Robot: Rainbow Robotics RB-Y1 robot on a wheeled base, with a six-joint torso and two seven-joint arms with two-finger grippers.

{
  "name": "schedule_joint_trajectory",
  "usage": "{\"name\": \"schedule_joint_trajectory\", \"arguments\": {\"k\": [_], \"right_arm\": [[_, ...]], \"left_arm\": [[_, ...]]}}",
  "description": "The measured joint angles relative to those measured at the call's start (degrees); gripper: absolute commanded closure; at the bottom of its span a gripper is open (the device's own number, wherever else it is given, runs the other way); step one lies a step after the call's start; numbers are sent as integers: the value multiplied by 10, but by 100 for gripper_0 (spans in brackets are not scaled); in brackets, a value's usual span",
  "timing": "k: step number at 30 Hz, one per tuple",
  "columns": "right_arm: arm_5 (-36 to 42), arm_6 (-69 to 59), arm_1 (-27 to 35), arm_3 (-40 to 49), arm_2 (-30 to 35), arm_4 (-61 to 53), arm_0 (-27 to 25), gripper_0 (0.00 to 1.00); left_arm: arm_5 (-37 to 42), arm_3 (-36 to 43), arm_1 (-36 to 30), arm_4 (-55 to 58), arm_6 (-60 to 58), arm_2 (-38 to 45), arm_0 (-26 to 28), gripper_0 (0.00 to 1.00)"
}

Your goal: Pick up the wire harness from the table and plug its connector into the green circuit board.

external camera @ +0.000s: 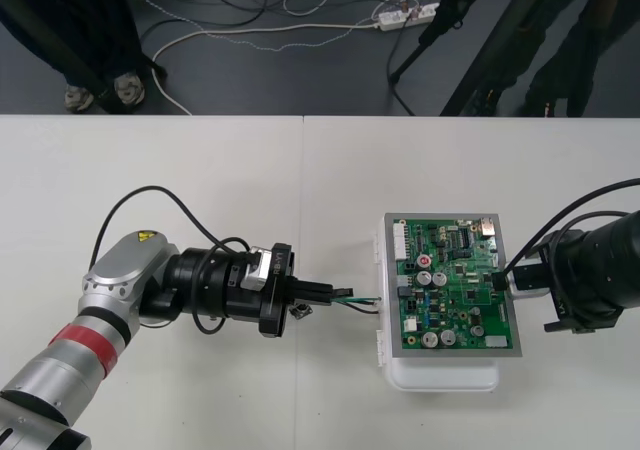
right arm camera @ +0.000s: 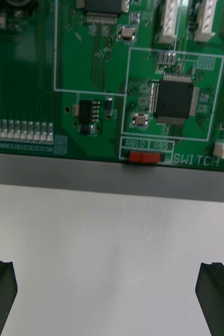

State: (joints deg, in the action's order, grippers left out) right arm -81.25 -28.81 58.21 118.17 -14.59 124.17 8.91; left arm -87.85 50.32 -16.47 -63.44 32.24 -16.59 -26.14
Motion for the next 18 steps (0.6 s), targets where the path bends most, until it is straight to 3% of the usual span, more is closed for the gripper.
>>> {"name": "schedule_joint_trajectory", "arguments": {"k": [18], "right_arm": [[2,-37,-25,-5,-26,22,31,0]], "left_arm": [[0,0,8,20,0,-27,-7,100]]}}
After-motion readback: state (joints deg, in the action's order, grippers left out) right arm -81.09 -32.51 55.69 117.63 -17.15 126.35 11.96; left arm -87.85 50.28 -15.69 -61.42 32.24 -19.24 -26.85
